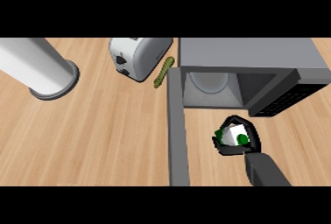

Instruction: Pick up the milk, place it into the microwave and close the microwave

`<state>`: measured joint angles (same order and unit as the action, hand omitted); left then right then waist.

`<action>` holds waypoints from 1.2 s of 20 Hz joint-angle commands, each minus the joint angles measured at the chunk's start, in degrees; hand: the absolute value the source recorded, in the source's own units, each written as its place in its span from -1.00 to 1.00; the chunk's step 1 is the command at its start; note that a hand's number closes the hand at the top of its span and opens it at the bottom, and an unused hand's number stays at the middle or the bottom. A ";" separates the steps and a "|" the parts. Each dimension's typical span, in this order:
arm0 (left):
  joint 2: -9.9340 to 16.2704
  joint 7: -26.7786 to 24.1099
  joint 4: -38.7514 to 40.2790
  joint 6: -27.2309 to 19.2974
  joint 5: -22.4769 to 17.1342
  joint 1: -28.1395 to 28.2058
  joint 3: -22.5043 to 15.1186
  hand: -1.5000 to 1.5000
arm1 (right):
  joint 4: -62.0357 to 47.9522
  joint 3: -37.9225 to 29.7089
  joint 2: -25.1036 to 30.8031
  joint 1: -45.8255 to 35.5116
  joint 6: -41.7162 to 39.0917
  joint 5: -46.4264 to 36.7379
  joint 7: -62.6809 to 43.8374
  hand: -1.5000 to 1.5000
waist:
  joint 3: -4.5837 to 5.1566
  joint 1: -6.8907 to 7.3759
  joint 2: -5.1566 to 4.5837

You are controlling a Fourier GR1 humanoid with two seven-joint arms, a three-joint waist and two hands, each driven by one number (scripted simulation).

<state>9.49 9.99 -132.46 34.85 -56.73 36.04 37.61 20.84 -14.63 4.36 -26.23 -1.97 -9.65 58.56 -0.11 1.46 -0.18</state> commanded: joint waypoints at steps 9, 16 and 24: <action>-0.56 4.86 -2.01 -1.96 -1.87 -2.85 0.77 -1.00 | -4.99 -1.45 2.73 -13.43 4.74 -0.34 -4.23 1.00 | 0.02 -0.05 -0.19; -0.22 4.29 0.46 0.14 -0.29 -5.02 1.64 -1.00 | -8.75 -3.10 6.93 -25.38 7.21 -0.30 -13.66 1.00 | 0.01 1.25 -0.64; 0.62 4.17 3.46 2.19 0.60 -8.63 0.26 -1.00 | -12.56 -3.10 10.34 -27.88 8.83 -1.73 -14.29 1.00 | -0.09 3.44 -1.97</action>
<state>10.27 14.74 -130.84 35.33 -57.44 28.97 38.28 9.48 -17.81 13.22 -52.41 5.30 -10.68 45.28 -0.18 4.01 -1.62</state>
